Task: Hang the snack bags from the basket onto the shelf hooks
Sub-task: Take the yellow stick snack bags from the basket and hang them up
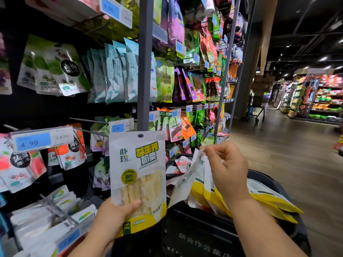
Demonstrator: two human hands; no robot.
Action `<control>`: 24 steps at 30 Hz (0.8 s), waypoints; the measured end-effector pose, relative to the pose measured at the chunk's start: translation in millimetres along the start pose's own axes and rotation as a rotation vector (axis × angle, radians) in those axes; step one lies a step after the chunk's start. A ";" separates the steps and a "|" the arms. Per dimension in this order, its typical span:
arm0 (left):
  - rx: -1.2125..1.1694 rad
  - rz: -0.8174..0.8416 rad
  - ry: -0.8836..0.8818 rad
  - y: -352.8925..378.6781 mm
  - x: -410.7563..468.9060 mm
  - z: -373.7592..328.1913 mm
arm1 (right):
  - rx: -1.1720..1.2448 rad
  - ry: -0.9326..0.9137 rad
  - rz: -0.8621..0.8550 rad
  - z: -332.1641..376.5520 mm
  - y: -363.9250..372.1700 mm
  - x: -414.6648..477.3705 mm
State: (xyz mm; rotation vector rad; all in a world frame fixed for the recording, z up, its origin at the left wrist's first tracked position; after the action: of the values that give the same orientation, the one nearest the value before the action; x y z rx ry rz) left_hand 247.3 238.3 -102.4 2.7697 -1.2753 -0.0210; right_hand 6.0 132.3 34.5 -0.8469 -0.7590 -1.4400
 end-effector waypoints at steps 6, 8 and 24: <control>-0.030 0.031 -0.036 5.5 -2.7 -1.7 | -0.009 -0.167 -0.074 20.1 -3.6 2.5; -0.109 0.101 -0.079 9.3 -4.9 -1.6 | -0.100 -0.129 -0.016 21.7 -0.9 2.9; -0.163 0.294 -0.206 28.7 -57.9 -5.3 | -0.426 0.235 0.336 13.1 16.9 -4.8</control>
State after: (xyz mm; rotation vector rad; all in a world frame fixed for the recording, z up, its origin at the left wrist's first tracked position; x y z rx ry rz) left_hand 188.2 264.1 -96.1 2.4700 -1.6378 -0.3799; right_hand 23.6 145.2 36.5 -1.0476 -0.1194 -1.3811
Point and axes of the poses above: each hand's wrist, its own x-axis towards the middle knuckle, its own y-axis out of the palm, z = x × y, the point moved 4 cm from there along x, towards the middle knuckle, and after that the axes turned 2 degrees about -y, right-handed, at the moved point
